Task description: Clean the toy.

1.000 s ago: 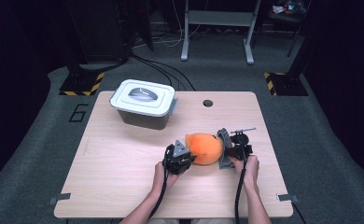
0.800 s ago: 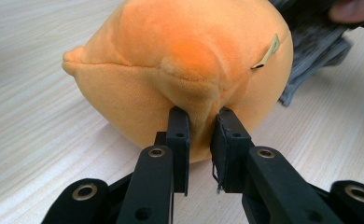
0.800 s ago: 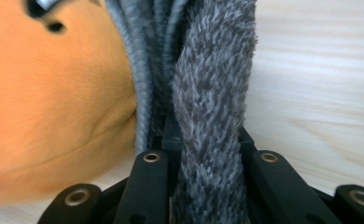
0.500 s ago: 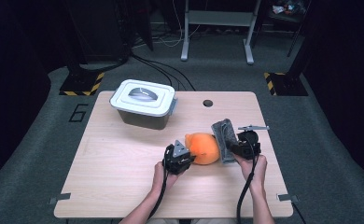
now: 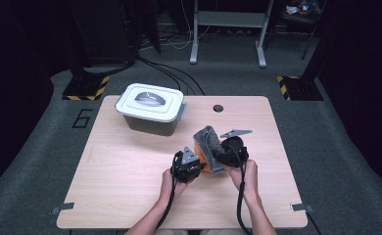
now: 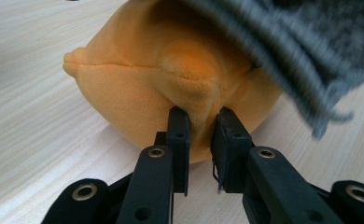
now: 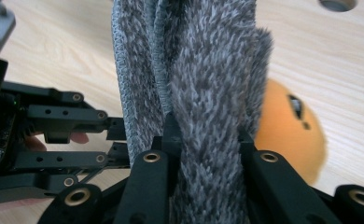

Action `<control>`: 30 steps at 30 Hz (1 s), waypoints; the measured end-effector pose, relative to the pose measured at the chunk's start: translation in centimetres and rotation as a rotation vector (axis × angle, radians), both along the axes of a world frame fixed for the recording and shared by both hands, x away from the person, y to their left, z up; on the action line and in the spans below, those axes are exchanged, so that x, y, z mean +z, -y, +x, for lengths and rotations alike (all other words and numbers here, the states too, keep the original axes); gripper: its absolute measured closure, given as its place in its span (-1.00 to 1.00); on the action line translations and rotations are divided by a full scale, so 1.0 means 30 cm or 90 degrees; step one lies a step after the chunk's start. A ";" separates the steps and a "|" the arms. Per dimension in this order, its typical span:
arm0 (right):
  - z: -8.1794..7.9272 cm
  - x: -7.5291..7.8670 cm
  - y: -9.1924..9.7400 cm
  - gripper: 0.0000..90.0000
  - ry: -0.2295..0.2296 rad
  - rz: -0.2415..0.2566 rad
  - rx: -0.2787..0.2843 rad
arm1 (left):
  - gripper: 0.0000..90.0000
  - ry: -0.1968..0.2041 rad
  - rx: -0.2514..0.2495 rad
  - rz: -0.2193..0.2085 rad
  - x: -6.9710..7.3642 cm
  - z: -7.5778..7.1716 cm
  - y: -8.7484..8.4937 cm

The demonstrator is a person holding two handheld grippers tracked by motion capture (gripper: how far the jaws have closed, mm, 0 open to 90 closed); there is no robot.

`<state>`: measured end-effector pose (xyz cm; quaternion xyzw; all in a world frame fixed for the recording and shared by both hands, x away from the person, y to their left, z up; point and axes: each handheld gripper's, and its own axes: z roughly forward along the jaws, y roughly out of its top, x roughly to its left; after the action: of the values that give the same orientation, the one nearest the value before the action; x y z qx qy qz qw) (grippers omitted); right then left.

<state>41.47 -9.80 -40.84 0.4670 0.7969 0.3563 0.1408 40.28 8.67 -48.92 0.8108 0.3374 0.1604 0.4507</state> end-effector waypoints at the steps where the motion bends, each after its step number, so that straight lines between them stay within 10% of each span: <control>1: 0.001 -0.005 -0.009 0.67 -0.002 -0.004 0.005 | 0.72 0.000 0.000 0.000 0.000 0.000 0.000; 10: 0.006 -0.028 -0.017 0.67 0.001 -0.031 -0.002 | 0.72 -0.006 -0.001 -0.004 -0.004 0.000 -0.003; 30: 0.062 -0.102 0.211 0.66 -0.044 0.002 -0.124 | 0.72 -0.005 -0.003 -0.002 -0.006 0.000 -0.003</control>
<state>43.32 -16.13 -43.91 0.5542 0.7517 0.3262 0.1465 40.28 8.77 -49.09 0.8116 0.3374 0.1559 0.4508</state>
